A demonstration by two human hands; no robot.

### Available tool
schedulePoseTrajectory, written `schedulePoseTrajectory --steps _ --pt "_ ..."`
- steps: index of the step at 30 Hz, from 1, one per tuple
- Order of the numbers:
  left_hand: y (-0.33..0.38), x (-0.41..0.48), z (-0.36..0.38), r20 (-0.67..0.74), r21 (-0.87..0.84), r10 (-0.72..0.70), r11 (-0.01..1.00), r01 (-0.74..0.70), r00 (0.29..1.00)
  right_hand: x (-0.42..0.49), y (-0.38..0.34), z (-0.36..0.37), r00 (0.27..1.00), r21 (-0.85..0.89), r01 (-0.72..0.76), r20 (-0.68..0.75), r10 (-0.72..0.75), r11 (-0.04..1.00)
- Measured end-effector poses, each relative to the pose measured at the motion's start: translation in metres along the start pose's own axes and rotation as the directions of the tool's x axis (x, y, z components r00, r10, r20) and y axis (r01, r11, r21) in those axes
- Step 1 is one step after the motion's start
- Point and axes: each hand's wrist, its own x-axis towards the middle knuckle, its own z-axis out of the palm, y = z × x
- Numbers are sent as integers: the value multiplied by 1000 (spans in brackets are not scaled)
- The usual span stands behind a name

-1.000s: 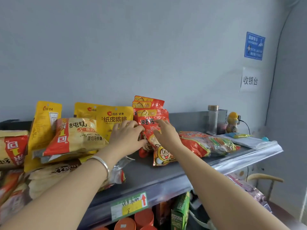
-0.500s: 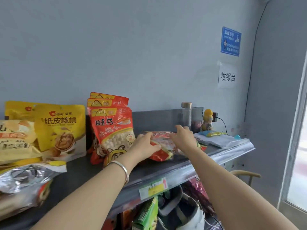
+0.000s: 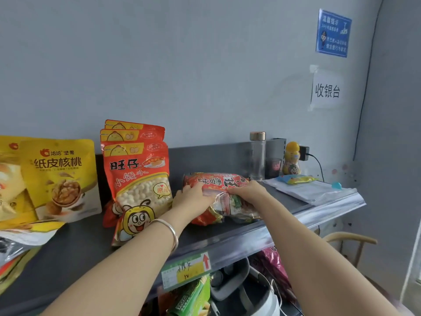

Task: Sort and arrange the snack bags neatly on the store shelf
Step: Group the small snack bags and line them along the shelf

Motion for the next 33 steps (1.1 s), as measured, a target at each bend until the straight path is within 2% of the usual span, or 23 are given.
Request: schedulePoseTrajectory --steps 4,7,11,13,16,20,24,26,31,33 --pt "8 1 -9 -4 -320 -147 937 138 989 -5 14 -5 999 244 20 -40 -10 970" --pt "6 2 -16 54 -579 -207 790 200 977 -6 20 -5 992 244 50 -125 -19 969" --pt "18 -7 -19 15 -779 -174 616 121 985 -10 23 -6 973 339 111 -227 -33 934" --pt "31 -14 -25 -26 -815 -100 579 37 995 -11 21 -7 949 475 143 -316 16 868" --pt "39 -18 -42 -115 -847 -48 526 -72 992 -18 11 -7 924 671 226 -378 64 707" --pt "25 -27 -69 -179 -861 -88 495 -113 980 -39 -20 -3 893 726 372 -451 -9 578" --pt "-11 -53 -107 -54 -910 -150 414 13 987 -76 -66 21 861 688 483 -485 -151 542" --pt "-32 -73 -130 -37 -913 -159 407 31 987 -100 -92 35 843 668 526 -491 -219 526" --pt "-96 -130 -194 -232 -920 -226 365 -139 946 -171 -163 83 811 638 584 -478 -336 501" --pt "-126 -158 -218 -255 -924 -256 348 -157 932 -203 -192 110 795 609 607 -468 -386 511"
